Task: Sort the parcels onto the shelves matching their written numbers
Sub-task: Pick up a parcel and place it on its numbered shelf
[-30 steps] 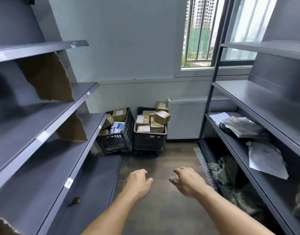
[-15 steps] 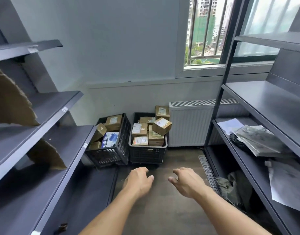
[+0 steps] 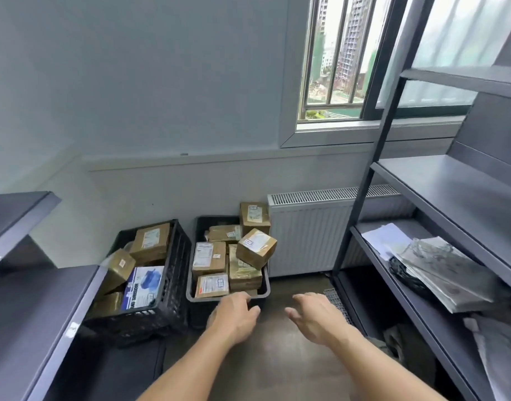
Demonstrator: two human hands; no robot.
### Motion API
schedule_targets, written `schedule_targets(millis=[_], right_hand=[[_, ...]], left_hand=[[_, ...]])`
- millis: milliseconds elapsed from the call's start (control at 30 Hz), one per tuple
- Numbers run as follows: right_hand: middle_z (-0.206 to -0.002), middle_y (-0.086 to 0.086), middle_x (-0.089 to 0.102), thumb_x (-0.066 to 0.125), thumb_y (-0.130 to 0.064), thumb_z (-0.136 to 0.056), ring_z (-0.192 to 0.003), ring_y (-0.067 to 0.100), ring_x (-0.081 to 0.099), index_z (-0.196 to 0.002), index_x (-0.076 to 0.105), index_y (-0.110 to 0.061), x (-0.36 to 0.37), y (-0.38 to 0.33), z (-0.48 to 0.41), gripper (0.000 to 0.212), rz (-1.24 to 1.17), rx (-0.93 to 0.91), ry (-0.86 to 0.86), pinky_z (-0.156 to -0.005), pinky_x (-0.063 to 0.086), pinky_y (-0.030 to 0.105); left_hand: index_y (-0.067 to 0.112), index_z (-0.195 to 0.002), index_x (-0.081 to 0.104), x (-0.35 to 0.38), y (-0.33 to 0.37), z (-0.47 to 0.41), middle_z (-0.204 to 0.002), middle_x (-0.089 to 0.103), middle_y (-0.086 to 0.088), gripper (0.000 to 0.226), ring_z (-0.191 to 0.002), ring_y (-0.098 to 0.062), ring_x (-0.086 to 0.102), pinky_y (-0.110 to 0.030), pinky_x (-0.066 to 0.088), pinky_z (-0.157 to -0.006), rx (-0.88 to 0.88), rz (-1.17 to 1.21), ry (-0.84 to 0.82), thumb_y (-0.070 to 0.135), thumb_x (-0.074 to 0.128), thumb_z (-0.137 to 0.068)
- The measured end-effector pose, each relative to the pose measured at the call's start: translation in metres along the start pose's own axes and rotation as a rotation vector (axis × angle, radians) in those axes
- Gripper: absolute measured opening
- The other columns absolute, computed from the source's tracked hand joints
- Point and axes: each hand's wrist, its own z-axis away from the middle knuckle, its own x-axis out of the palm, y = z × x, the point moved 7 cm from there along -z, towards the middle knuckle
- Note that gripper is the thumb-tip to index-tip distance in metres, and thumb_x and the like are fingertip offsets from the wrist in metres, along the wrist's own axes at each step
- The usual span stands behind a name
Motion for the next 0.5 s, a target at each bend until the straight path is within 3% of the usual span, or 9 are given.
schedule_targets(millis=[67, 200, 500], right_hand=[[-0.129, 0.008, 0.057, 0.04, -0.052, -0.101, -0.128, 0.031, 0.047, -0.109, 0.056, -0.018, -0.003, -0.002, -0.027, 0.038, -0.024, 0.019, -0.012, -0.098, 0.044, 0.039], [-0.144, 0.009, 0.05, 0.039, -0.053, -0.101, -0.137, 0.03, 0.041, -0.144, 0.047, -0.019, 0.003, 0.002, -0.068, 0.056, -0.05, 0.067, -0.073, -0.107, 0.041, 0.039], [-0.142, 0.009, 0.052, 0.041, -0.052, -0.102, -0.134, 0.03, 0.045, -0.14, 0.05, -0.018, -0.003, 0.009, -0.193, 0.052, -0.085, 0.087, -0.167, -0.105, 0.043, 0.04]], left_hand=[[0.025, -0.14, 0.051, -0.007, 0.001, -0.03, -0.14, 0.055, -0.001, 0.048, -0.126, -0.022, 0.053, -0.035, 0.047, -0.101, -0.005, -0.002, -0.019, 0.045, 0.052, -0.097], [0.024, -0.141, 0.05, -0.006, -0.003, -0.076, -0.14, 0.056, 0.0, 0.05, -0.126, -0.021, 0.053, -0.034, 0.046, -0.1, -0.022, 0.003, -0.089, 0.044, 0.053, -0.096], [0.024, -0.133, 0.058, -0.017, -0.004, -0.196, -0.124, 0.064, 0.0, 0.045, -0.113, -0.02, 0.06, -0.036, 0.05, -0.097, -0.091, 0.053, -0.139, 0.045, 0.055, -0.093]])
